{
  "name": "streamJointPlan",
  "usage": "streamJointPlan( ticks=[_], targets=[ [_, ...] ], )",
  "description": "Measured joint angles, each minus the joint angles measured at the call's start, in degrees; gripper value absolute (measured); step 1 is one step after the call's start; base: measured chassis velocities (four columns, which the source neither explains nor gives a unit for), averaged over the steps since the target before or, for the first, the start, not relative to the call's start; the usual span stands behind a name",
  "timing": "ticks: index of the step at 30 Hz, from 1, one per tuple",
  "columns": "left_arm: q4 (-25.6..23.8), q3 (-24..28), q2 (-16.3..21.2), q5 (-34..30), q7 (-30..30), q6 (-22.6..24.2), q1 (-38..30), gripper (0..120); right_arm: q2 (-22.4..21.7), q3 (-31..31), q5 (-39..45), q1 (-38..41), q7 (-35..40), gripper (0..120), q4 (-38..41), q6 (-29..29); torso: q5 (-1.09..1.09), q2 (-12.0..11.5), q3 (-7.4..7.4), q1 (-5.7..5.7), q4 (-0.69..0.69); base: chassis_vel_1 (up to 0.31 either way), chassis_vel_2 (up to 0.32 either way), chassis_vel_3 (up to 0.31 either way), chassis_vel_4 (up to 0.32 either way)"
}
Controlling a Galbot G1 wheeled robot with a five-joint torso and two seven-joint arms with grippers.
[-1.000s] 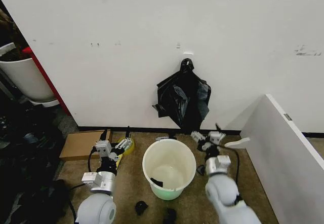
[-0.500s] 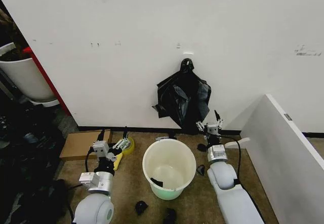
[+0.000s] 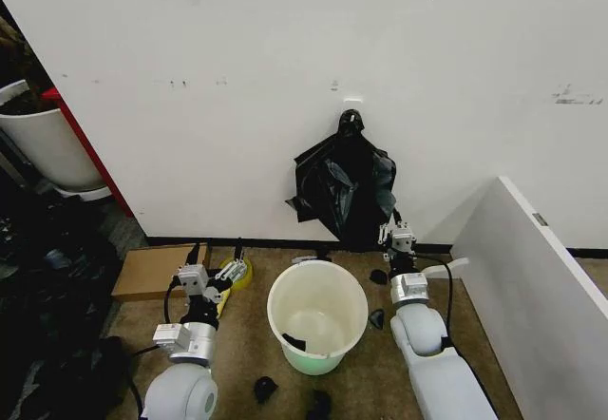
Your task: Place the garbage bag over the trash bin.
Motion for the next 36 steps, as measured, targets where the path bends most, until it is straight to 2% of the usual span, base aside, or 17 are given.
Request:
streamJointPlan(
  ticks=[3, 6, 9, 10, 12, 14, 15, 17, 18, 20, 23, 25, 28, 30, 34, 36],
  targets=[
    [0.4, 0.3, 0.9, -0.2, 0.3, 0.0, -0.9, 100, -0.1, -0.9, 4.0, -1.3, -1.7, 0, 2.0, 0.3, -0.01, 0.0, 0.0, 0.0, 0.0, 0.0, 0.0, 0.0, 0.0],
    [1.5, 1.2, 4.0, -1.1, 2.2, -0.8, -2.9, 100, -0.4, -2.4, 10.0, -3.4, -3.6, 0, 5.5, 0.2, 0.0, 0.0, 0.0, 0.0, -0.01, 0.0, 0.0, 0.0, 0.0],
    [3.7, 2.3, 9.7, -3.9, 7.6, -4.6, -6.2, 100, -0.7, -3.6, 14.4, -4.9, -4.7, 0, 8.5, -0.4, -0.01, 0.0, 0.0, -0.01, -0.01, 0.0, 0.0, 0.0, 0.0],
    [3.7, 2.3, 9.7, -3.9, 7.6, -4.6, -6.2, 100, -0.7, -3.6, 14.4, -4.9, -4.7, 0, 8.5, -0.4, -0.01, 0.0, 0.0, -0.01, -0.01, 0.0, 0.0, 0.0, 0.0],
    [6.6, 3.3, 15.1, -5.7, 12.7, -8.8, -9.1, 100, -0.7, -4.0, 16.3, -5.3, -5.5, 0, 9.8, -0.6, -0.01, 0.0, 0.0, -0.01, 0.0, 0.0, 0.0, 0.0, 0.0],
    [8.5, 4.2, 18.2, -6.2, 15.2, -10.6, -11.2, 100, -0.6, -4.1, 16.7, -5.3, -6.2, 0, 10.1, -0.5, -0.01, 0.0, 0.0, 0.0, 0.0, 0.0, 0.0, 0.0, 0.0],
    [10.4, 6.2, 21.3, -6.5, 17.3, -11.6, -14.4, 100, -0.6, -4.1, 16.9, -5.3, -7.0, 0, 10.3, -0.3, -0.01, 0.0, 0.0, 0.0, 0.02, 0.0, 0.0, 0.0, 0.0],
    [12.8, 9.9, 24.1, -8.0, 20.1, -11.9, -20.6, 100, -0.5, -4.0, 17.0, -5.2, -7.7, 0, 10.3, -0.1, -0.01, 0.0, 0.0, 0.0, 0.02, 0.0, 0.0, 0.0, 0.0],
    [12.8, 9.9, 24.1, -8.0, 20.1, -11.9, -20.6, 100, -0.5, -4.0, 17.0, -5.2, -7.7, 0, 10.3, -0.1, -0.01, 0.0, 0.0, 0.0, 0.02, 0.0, 0.0, 0.0, 0.0],
    [14.9, 13.7, 25.3, -10.3, 24.4, -11.3, -27.1, 100, -0.2, -4.0, 16.9, -5.2, -8.1, 0, 10.3, -0.1, 0.02, 0.0, 0.0, 0.0, -0.03, 0.0, 0.0, 0.0, 0.0],
    [16.3, 16.5, 25.6, -11.7, 27.9, -10.4, -31.1, 100, 0.1, -4.0, 16.6, -5.1, -8.3, 0, 10.0, -0.1, 0.01, 0.0, 0.0, 0.0, -0.02, 0.0, 0.0, 0.0, 0.0],
    [19.3, 21.4, 25.2, -12.4, 30.1, -9.1, -36.6, 100, 0.8, -4.0, 16.1, -5.0, -8.6, 0, 9.3, 0.0, 0.01, 0.0, 0.0, 0.0, -0.01, 0.0, 0.0, 0.0, 0.0],
    [22.7, 25.2, 23.6, -12.3, 28.9, -7.6, -40.7, 100, 1.3, -4.0, 15.5, -5.0, -8.9, 0, 8.9, 0.1, 0.0, 0.0, 0.01, 0.0, -0.01, 0.0, 0.0, 0.0, 0.0],
    [25.4, 26.9, 21.7, -9.7, 25.6, -6.4, -42.5, 100, 1.4, -3.9, 15.3, -5.1, -9.0, 0, 8.8, 0.1, 0.01, 0.0, 0.01, 0.0, -0.02, 0.0, 0.0, 0.0, 0.0],
    [27.8, 27.9, 19.8, -6.6, 22.8, -5.0, -43.3, 99, 1.4, -3.8, 15.2, -5.2, -9.0, 0, 8.8, 0.1, 0.01, 0.0, 0.0, 0.0, 0.0, 0.0, 0.0, 0.0, 0.0],
    [28.7, 28.3, 18.8, -5.4, 22.7, -5.0, -43.6, 94, 1.4, -3.7, 15.2, -5.3, -9.0, 0, 8.8, 0.1, 0.01, 0.0, 0.0, 0.0, 0.0, 0.0, 0.0, 0.0, 0.0]
  ],
)
